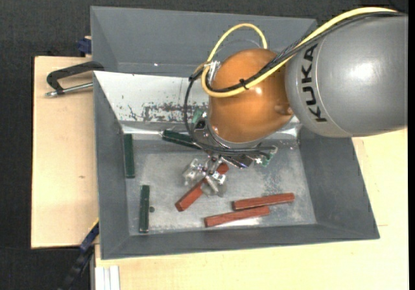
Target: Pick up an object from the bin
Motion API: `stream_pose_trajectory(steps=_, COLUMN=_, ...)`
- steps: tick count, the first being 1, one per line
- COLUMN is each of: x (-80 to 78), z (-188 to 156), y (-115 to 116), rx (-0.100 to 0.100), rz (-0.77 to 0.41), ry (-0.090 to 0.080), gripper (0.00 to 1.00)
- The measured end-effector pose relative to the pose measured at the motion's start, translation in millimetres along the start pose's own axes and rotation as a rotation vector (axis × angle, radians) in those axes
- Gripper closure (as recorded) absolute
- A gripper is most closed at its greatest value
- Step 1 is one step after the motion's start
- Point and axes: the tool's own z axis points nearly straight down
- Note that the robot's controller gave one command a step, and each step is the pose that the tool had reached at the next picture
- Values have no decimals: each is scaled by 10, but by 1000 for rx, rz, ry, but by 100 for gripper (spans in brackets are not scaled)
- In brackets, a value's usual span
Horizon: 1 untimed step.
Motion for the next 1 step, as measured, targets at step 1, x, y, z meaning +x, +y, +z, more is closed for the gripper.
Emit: stream_pose_trajectory(steps=1, x=-101, z=-316, y=-93, rx=16, rz=23, ry=-14, gripper=100)
